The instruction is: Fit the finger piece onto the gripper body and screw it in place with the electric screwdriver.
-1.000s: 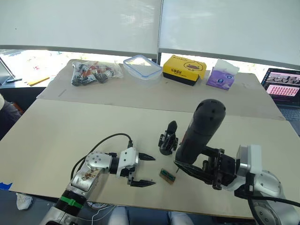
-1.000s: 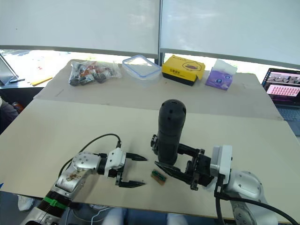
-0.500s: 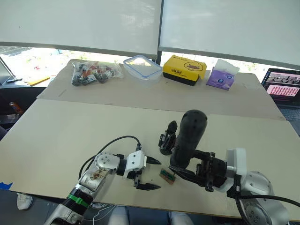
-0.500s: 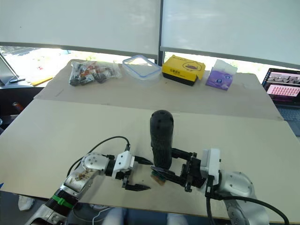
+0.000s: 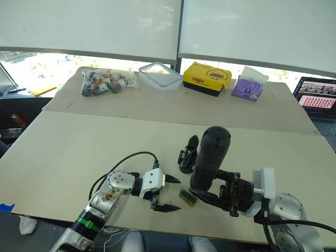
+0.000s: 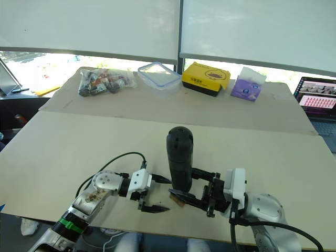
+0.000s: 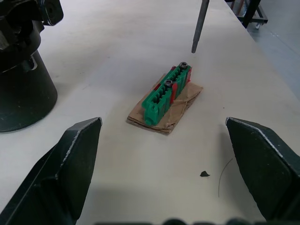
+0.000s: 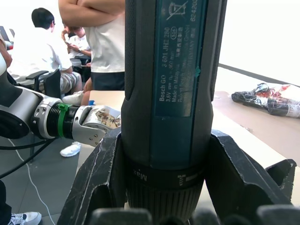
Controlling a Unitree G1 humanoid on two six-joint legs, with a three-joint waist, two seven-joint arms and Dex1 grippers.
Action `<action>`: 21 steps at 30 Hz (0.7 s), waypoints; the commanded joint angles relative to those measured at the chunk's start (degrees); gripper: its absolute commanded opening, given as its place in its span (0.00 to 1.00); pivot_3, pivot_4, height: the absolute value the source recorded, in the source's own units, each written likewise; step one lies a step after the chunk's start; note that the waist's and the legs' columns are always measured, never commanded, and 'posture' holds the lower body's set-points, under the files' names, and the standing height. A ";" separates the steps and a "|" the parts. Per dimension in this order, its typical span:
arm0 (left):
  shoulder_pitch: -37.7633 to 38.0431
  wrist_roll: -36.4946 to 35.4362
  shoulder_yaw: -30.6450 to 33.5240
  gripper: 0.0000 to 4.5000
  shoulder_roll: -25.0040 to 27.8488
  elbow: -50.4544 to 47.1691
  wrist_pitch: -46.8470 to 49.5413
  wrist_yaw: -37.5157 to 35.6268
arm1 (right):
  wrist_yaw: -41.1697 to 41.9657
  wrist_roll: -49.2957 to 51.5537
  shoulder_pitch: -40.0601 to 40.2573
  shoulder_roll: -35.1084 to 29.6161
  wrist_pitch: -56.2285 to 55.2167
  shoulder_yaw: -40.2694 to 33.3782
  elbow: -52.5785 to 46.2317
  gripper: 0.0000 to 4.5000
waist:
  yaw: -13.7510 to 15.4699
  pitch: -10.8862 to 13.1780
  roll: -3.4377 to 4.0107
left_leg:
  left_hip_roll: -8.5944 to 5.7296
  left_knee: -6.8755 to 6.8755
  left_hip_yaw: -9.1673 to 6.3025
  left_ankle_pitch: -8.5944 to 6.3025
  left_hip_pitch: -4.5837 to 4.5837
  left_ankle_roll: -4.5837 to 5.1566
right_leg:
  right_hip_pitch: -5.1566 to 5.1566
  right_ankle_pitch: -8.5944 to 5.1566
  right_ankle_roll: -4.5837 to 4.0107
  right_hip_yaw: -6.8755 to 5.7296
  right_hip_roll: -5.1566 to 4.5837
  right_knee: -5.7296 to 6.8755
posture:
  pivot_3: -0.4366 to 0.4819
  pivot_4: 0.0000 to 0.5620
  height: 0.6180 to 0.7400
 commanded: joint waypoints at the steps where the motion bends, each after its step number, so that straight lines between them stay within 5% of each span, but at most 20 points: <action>1: 0.66 0.19 -0.68 1.00 -0.13 -0.36 0.27 0.56 | -0.22 0.53 -0.49 -0.18 -3.06 -0.55 -1.01 0.43 | 0.00 0.00 0.00 | 0.00 0.00 0.00 0.00 0.00 0.00 | 0.00 0.00 0.00 0.00 0.00 0.00 | 0.48 0.27 1.00; 21: 1.05 0.40 -1.10 1.00 0.13 0.12 0.01 0.25 | 0.05 -0.50 -0.28 -0.92 -5.25 0.81 0.56 0.43 | 0.00 -0.02 0.03 | 0.00 0.00 0.00 0.00 0.05 0.00 | 0.05 0.00 0.00 0.00 0.00 0.00 | 0.48 0.27 1.00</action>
